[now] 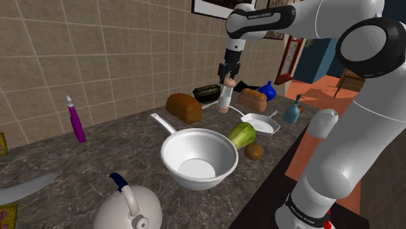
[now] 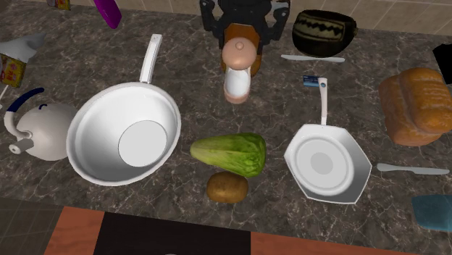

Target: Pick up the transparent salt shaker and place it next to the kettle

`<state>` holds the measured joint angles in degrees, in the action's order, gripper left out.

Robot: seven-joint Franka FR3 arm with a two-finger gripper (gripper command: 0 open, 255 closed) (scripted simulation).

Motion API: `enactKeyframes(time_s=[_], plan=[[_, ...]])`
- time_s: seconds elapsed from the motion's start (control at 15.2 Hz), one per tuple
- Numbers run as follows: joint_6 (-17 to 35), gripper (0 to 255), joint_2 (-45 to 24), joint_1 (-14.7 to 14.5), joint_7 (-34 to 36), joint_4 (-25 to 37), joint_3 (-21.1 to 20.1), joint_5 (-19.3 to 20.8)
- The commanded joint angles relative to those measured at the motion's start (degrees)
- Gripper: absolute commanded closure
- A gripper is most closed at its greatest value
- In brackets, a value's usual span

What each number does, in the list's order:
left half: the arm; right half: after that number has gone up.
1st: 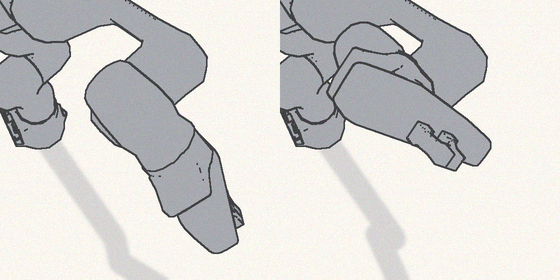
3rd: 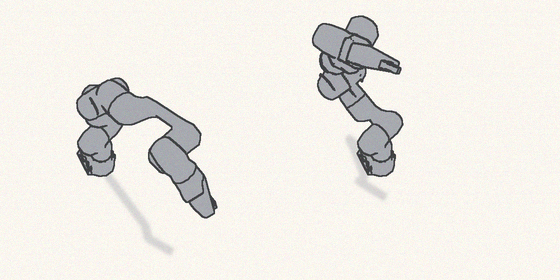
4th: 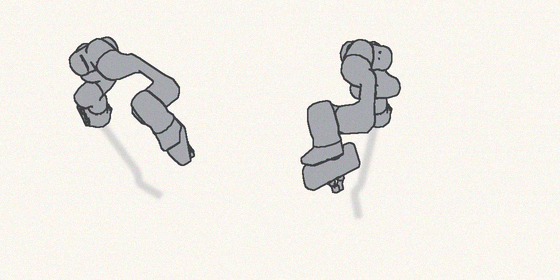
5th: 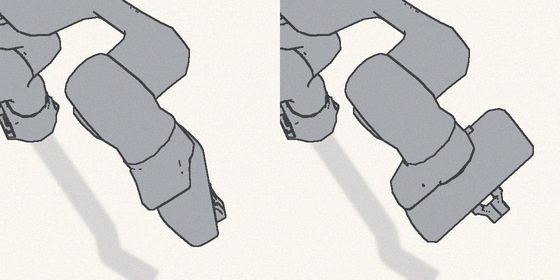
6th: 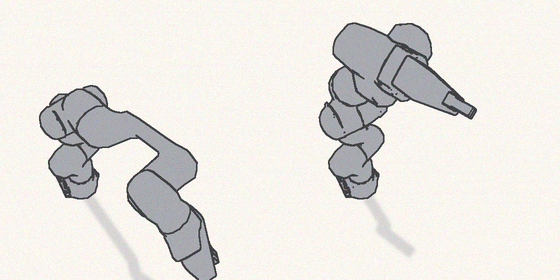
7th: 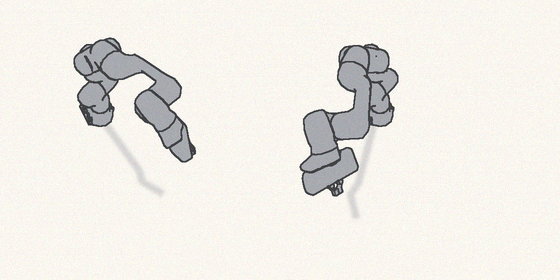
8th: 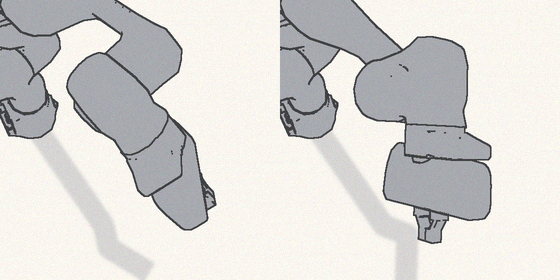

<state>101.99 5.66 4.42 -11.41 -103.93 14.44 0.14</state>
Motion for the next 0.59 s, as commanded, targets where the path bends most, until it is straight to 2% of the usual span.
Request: enactKeyframes(time_s=[0.0,0.53], plan=[[-1.79,255,-0.13,0.05,-0.12,1.90,0.07,-0.04],[-8.20,255,-1.34,0.06,-0.25,9.48,0.15,-0.34]])
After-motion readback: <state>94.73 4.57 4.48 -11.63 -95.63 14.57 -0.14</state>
